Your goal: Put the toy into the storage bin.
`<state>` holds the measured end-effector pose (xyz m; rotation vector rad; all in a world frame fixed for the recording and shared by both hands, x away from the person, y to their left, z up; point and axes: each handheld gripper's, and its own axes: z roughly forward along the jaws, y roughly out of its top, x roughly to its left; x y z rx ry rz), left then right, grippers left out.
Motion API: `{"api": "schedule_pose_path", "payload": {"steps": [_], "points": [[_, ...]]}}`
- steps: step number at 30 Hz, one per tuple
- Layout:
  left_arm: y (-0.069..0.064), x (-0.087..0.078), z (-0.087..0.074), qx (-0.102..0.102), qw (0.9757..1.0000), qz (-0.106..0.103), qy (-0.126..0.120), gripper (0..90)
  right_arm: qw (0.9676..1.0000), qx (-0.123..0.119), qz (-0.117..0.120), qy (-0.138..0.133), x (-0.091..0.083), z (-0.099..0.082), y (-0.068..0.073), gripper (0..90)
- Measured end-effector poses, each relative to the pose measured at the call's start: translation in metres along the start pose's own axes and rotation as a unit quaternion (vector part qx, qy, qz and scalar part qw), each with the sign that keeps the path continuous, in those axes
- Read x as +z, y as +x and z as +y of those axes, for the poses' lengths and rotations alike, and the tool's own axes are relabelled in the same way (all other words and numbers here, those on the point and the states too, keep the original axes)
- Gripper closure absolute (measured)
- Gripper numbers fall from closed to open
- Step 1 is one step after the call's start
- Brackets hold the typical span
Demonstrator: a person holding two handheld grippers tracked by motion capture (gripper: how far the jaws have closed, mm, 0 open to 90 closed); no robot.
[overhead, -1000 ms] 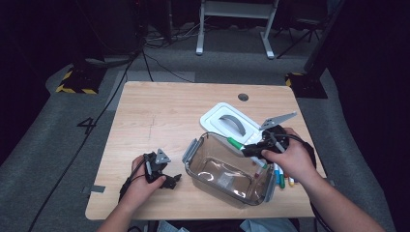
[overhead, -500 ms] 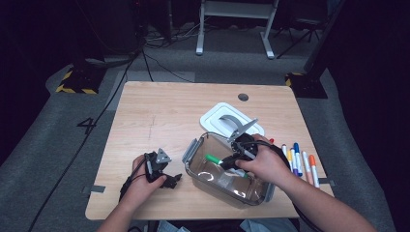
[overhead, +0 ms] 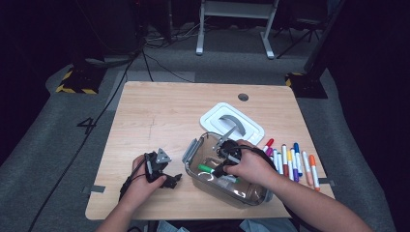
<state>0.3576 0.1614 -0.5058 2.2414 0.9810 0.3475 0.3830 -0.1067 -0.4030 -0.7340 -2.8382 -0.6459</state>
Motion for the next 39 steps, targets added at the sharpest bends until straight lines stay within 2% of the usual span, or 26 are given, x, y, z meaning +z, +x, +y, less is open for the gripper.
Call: {"api": "schedule_pose_path", "payload": {"steps": [5, 14, 22, 33, 36, 39], "points": [[0.000, 0.000, 0.000, -0.001, 1.0000, 0.000, 0.000, 0.1, 0.9997, 0.004, 0.014, 0.020, 0.012, 0.002, -0.005, 77.6], [0.000, 0.000, 0.000, -0.001, 1.0000, -0.001, 0.000, 0.1, 0.9982, 0.001, 0.022, 0.056, 0.030, 0.000, -0.005, 77.6], [0.000, 0.000, 0.000, -0.001, 1.0000, 0.000, 0.000, 0.1, 0.9969, 0.001, 0.027, 0.075, 0.040, -0.004, -0.004, 77.5], [0.000, 0.000, 0.000, -0.001, 1.0000, 0.000, 0.000, 0.1, 0.9960, 0.004, 0.040, 0.079, 0.046, -0.005, -0.004, 77.4], [0.000, 0.000, 0.000, 0.000, 1.0000, 0.000, 0.000, 0.1, 0.9965, 0.007, 0.040, 0.073, 0.047, -0.005, -0.006, 73.9], [0.000, 0.000, 0.000, 0.000, 1.0000, 0.000, 0.000, 0.1, 0.9976, 0.016, 0.040, 0.055, 0.043, -0.005, -0.006, 71.8]]}}
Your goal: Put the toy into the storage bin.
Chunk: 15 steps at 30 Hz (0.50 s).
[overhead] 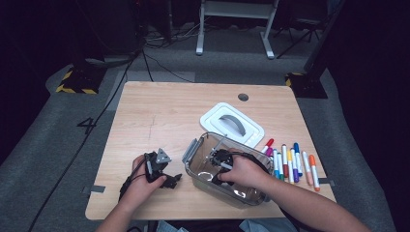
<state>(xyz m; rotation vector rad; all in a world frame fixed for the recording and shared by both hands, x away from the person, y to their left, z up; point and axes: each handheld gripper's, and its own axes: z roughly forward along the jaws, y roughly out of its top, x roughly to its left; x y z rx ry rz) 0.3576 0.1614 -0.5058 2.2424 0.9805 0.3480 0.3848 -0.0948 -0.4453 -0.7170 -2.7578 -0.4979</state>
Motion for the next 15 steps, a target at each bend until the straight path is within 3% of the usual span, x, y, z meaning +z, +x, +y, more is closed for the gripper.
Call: {"api": "schedule_pose_path", "payload": {"steps": [2, 6, 10, 15], "points": [[0.000, 0.000, 0.000, 0.000, 1.0000, 0.000, 0.000, 0.1, 0.9999, 0.000, -0.007, -0.014, -0.006, 0.000, -0.001, 70.9], [0.000, 0.000, 0.000, 0.000, 1.0000, 0.000, 0.000, 0.1, 0.9974, -0.002, -0.020, -0.069, -0.029, -0.002, -0.002, 69.9], [0.000, 0.000, 0.000, 0.000, 1.0000, 0.000, 0.000, 0.0, 0.9901, 0.006, -0.040, -0.134, -0.061, -0.010, -0.003, 69.2], [0.000, 0.000, 0.001, -0.003, 1.0000, 0.001, 0.001, 0.0, 0.9793, 0.019, -0.078, -0.186, -0.097, -0.031, -0.007, 68.9]]}}
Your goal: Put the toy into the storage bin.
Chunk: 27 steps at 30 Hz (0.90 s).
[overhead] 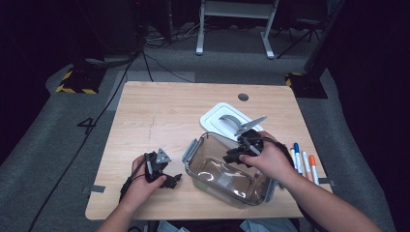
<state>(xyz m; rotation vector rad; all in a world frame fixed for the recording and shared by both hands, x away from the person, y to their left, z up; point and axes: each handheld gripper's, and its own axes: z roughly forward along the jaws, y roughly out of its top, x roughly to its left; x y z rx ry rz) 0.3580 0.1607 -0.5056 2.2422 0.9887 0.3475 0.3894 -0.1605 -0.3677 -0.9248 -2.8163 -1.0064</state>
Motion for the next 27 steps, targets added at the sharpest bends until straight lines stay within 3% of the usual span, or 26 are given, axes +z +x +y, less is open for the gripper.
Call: {"api": "schedule_pose_path", "payload": {"steps": [4, 8, 9, 10, 17, 20, 27], "points": [[-0.001, 0.004, 0.005, -0.008, 0.9999, 0.008, 0.000, 0.0, 0.9989, 0.015, -0.032, -0.031, -0.033, -0.011, -0.011, 68.6], [-0.001, 0.006, 0.007, -0.008, 0.9999, 0.010, 0.000, 0.0, 0.9956, 0.034, -0.069, -0.054, -0.064, -0.025, -0.024, 68.0], [-0.001, 0.006, 0.007, -0.008, 0.9999, 0.010, 0.000, 0.0, 0.9956, 0.034, -0.069, -0.054, -0.064, -0.025, -0.024, 68.0], [-0.001, 0.006, 0.007, -0.008, 0.9999, 0.008, 0.001, 0.0, 0.9927, 0.052, -0.087, -0.065, -0.079, -0.036, -0.034, 67.5], [-0.002, 0.005, 0.006, -0.011, 0.9999, 0.011, 0.000, 0.4, 0.9787, 0.104, -0.157, -0.082, -0.113, -0.077, -0.071, 65.1], [-0.003, 0.005, 0.005, -0.014, 0.9998, 0.012, 0.000, 0.4, 0.9700, 0.132, -0.187, -0.082, -0.122, -0.101, -0.091, 64.7], [-0.002, 0.005, 0.006, -0.013, 0.9998, 0.013, -0.001, 0.3, 0.9502, 0.205, -0.222, -0.076, -0.126, -0.154, -0.128, 63.8]]}}
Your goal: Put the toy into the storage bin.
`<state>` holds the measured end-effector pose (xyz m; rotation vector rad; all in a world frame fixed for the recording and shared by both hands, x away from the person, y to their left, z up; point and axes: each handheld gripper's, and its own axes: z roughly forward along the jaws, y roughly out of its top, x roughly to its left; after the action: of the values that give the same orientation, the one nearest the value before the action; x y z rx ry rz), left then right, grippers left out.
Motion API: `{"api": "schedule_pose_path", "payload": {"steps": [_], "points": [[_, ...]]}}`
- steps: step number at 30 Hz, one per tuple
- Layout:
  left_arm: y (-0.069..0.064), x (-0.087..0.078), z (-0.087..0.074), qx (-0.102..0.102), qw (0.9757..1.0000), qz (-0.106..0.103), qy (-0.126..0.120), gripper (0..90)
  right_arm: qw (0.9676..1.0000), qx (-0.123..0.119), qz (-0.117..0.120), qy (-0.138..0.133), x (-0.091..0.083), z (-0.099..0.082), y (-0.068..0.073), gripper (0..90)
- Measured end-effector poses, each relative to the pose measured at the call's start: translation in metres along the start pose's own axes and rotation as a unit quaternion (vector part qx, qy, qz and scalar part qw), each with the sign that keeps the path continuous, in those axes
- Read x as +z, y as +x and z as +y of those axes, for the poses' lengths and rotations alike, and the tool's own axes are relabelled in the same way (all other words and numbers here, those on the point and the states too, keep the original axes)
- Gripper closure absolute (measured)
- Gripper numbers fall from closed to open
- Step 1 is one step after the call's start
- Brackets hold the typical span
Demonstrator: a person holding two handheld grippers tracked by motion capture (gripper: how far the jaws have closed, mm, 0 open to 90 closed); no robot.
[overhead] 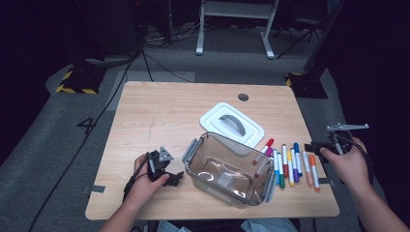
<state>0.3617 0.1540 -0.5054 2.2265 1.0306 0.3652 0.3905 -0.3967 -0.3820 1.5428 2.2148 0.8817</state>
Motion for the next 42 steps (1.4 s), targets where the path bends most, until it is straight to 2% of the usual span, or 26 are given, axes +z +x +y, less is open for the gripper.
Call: {"api": "schedule_pose_path", "payload": {"steps": [5, 10, 19, 25, 29, 31, 36, 39, 42], "points": [[0.000, 0.000, 0.000, 0.000, 1.0000, 0.000, 0.000, 0.3, 0.9984, 0.034, -0.034, 0.029, 0.015, -0.026, -0.027, 63.6], [0.000, 0.000, 0.000, 0.000, 1.0000, 0.000, 0.000, 0.4, 0.9960, 0.055, -0.043, 0.055, 0.025, -0.043, -0.039, 63.8], [0.000, 0.000, 0.000, 0.006, 1.0000, -0.004, 0.001, 0.4, 0.9928, 0.061, -0.058, 0.085, 0.040, -0.064, -0.041, 66.3], [0.000, 0.000, 0.000, 0.006, 1.0000, -0.004, 0.001, 0.4, 0.9912, 0.072, -0.055, 0.097, 0.047, -0.072, -0.039, 68.5], [0.000, 0.000, 0.000, 0.006, 1.0000, -0.004, 0.001, 0.4, 0.9916, 0.064, -0.059, 0.096, 0.051, -0.073, -0.035, 70.2], [0.000, 0.000, 0.000, 0.006, 1.0000, -0.004, 0.001, 0.4, 0.9910, 0.061, -0.068, 0.098, 0.052, -0.071, -0.034, 76.1], [0.000, 0.000, 0.000, 0.006, 1.0000, -0.004, 0.001, 0.4, 0.9905, 0.059, -0.077, 0.098, 0.053, -0.069, -0.033, 77.1], [0.000, 0.000, 0.000, 0.006, 1.0000, -0.004, 0.001, 0.4, 0.9911, 0.068, -0.071, 0.090, 0.048, -0.067, -0.034, 77.2], [0.000, 0.000, 0.000, 0.006, 1.0000, -0.004, 0.001, 0.4, 0.9930, 0.068, -0.066, 0.071, 0.037, -0.059, -0.034, 77.3]]}}
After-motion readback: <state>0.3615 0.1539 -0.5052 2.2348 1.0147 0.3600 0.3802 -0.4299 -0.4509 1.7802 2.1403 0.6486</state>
